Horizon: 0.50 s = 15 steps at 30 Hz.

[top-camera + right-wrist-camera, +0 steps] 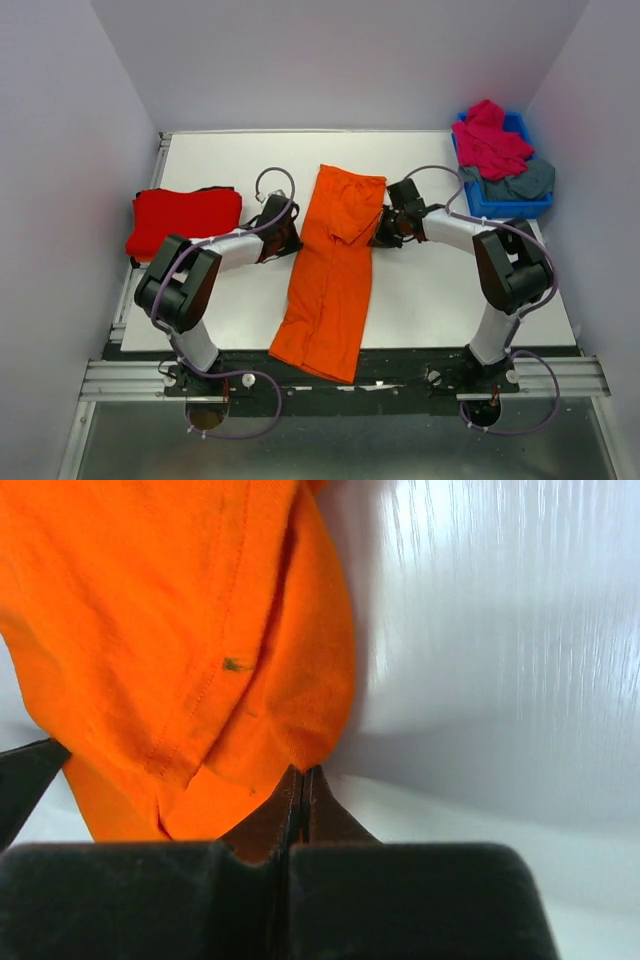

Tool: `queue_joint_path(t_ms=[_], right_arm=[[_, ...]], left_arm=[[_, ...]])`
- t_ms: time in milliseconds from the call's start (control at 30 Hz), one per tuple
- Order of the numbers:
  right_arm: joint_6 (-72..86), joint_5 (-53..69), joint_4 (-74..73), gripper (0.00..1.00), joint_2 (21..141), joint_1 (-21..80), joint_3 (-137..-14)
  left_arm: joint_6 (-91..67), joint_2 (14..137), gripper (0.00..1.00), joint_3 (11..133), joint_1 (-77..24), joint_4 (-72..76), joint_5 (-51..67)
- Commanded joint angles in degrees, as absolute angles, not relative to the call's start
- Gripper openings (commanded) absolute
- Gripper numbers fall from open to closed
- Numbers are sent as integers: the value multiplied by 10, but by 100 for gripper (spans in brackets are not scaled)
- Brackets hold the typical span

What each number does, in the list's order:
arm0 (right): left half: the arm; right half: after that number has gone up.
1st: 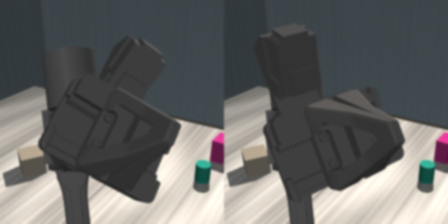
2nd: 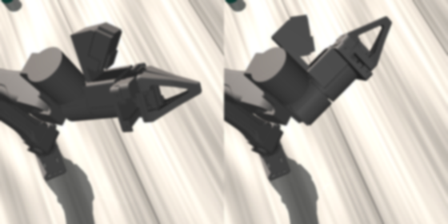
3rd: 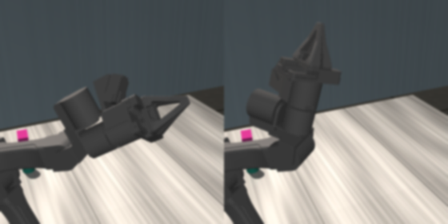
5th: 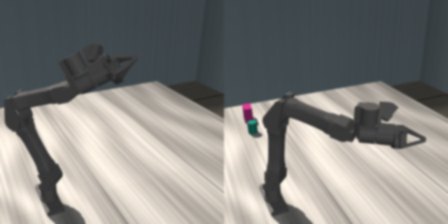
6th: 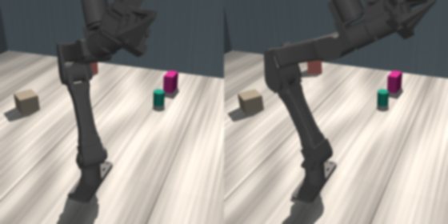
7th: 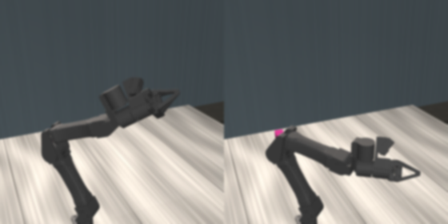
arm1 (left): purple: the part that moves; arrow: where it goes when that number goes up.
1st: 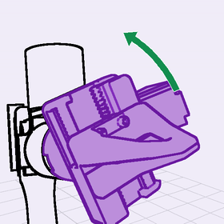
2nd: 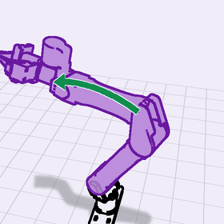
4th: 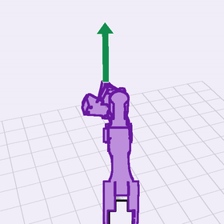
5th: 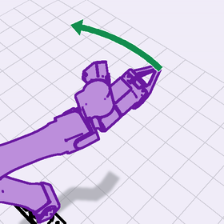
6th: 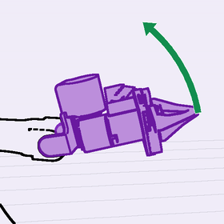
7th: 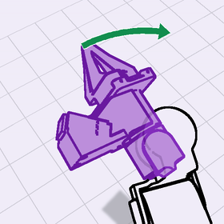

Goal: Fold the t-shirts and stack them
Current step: Rotate the tshirt 95 degrees

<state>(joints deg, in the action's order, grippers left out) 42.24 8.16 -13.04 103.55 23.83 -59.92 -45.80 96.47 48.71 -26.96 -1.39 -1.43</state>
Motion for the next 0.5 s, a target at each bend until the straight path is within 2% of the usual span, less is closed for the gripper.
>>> queue_joint_path(t_ms=[0,467], right_arm=[[396,48,-176,1,1066,222,-663],[354,103,-264,1,1232,142,-907]], left_arm=[[-442,1018,0,537,-265,-39,-25],[-505,1153,0,698,-260,-62,-52]])
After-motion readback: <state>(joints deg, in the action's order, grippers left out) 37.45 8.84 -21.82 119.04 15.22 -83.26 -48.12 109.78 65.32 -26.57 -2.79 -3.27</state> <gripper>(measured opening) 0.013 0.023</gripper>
